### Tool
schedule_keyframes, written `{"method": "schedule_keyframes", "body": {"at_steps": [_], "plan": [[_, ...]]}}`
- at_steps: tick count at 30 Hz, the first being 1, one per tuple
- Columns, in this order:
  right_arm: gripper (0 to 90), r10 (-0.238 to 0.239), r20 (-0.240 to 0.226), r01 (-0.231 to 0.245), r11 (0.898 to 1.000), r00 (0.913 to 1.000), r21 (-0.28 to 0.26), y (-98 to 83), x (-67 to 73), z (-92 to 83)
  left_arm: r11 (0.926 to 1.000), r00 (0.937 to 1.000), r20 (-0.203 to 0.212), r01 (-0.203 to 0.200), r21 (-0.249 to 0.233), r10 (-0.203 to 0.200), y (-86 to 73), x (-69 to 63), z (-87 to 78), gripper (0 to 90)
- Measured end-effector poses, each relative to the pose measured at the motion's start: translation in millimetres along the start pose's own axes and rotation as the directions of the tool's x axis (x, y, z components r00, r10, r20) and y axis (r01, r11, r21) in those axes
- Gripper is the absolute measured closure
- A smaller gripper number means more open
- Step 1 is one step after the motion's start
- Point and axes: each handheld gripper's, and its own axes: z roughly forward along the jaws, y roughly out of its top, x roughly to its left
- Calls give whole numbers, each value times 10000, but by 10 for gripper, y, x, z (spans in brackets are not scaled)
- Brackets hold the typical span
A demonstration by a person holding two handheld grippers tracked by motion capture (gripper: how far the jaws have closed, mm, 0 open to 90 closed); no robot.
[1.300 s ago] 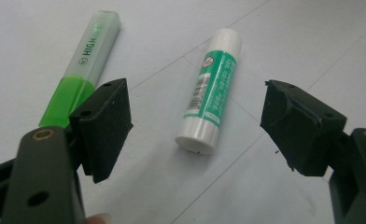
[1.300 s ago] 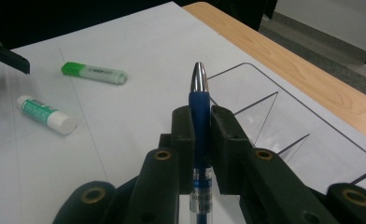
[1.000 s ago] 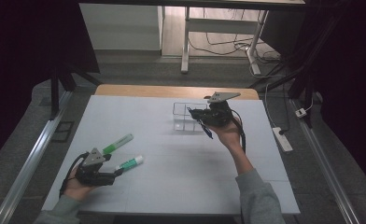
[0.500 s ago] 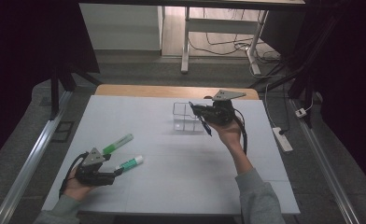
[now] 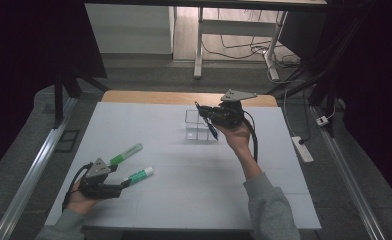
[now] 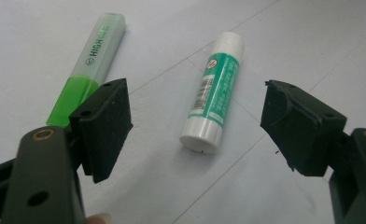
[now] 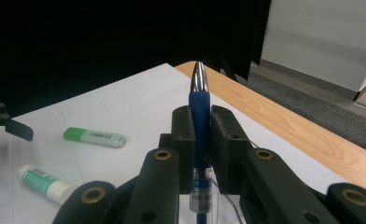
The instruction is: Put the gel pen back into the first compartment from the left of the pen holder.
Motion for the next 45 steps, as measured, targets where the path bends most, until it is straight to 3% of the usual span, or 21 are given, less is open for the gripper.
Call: {"method": "schedule_keyframes", "body": {"at_steps": [45], "plan": [[791, 523, -64, -525, 9979, 9986, -391, 130, -9, 396, 10000, 10000, 45, -31, -2, 31, 2, 2, 6, 242]]}}
